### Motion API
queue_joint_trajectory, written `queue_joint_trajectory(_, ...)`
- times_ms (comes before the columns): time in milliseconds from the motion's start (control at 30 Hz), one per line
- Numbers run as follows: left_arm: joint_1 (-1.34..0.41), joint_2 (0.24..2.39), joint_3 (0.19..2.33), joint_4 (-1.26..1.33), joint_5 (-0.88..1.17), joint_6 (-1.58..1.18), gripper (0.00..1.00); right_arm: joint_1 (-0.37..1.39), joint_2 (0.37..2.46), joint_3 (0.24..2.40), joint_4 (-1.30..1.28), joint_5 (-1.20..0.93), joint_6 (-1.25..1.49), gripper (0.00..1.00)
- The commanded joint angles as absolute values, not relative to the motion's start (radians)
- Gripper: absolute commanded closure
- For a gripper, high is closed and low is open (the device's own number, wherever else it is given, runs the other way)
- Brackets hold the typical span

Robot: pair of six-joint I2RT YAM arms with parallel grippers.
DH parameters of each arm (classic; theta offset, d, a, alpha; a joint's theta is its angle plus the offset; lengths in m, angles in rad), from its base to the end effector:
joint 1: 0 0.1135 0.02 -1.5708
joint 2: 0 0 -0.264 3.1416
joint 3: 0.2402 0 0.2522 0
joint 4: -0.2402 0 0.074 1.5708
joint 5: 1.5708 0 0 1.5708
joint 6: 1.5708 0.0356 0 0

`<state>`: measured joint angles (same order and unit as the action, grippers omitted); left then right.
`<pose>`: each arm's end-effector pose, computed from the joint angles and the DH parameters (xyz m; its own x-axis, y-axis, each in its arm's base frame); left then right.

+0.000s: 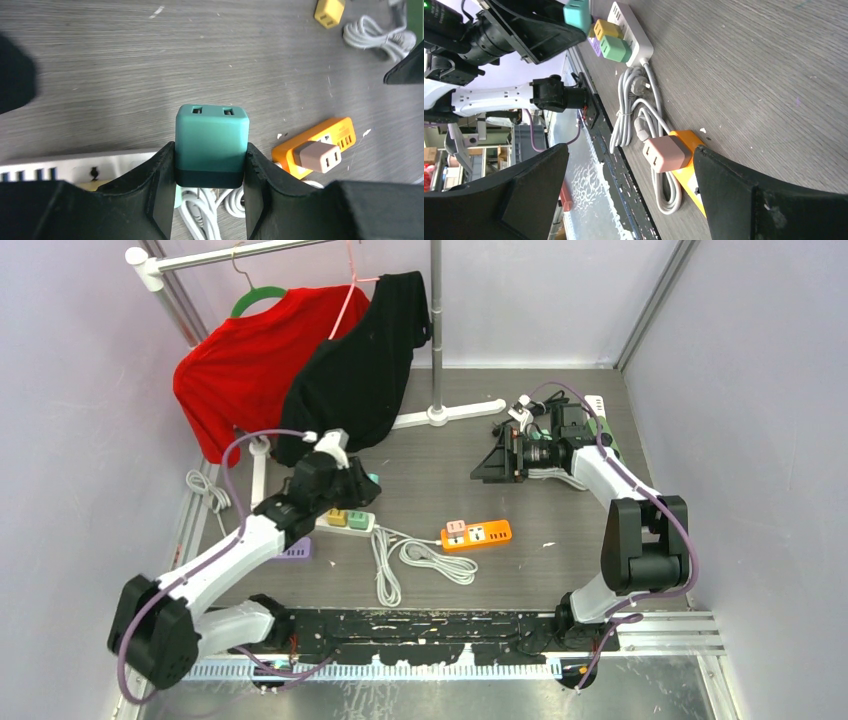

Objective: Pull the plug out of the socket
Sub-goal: Place the plug at the center of the board.

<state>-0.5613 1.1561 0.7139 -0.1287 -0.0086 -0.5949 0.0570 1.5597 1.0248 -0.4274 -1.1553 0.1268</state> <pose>0.2143 -0.1344 0.2453 -0.6737 -0.2383 -0.6995 0.1794 0.8655 -0.4677 0.3066 0.0501 0.2317 -0.8815 0.0008 -0.4721 -0.4372 0.3761 0.8170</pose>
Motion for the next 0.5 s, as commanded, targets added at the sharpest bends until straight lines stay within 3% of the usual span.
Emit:
queue_joint_trajectory(0, -0.468, 1.017, 0.684, -0.156, -0.016, -0.659, 1.0, 0.059, 1.517, 1.043, -0.413, -1.14, 0.104, 0.0)
queue_joint_trajectory(233, -0.267, 0.92, 0.656, -0.28, -0.041, -0.689, 1.0, 0.059, 1.52, 1.042, -0.413, -1.132, 0.102, 0.0)
queue_joint_trajectory(467, -0.101, 1.019, 0.67, -0.331, -0.09, -0.812, 0.98, 0.06, 1.519, 1.042, -0.413, -1.131, 0.102, 0.0)
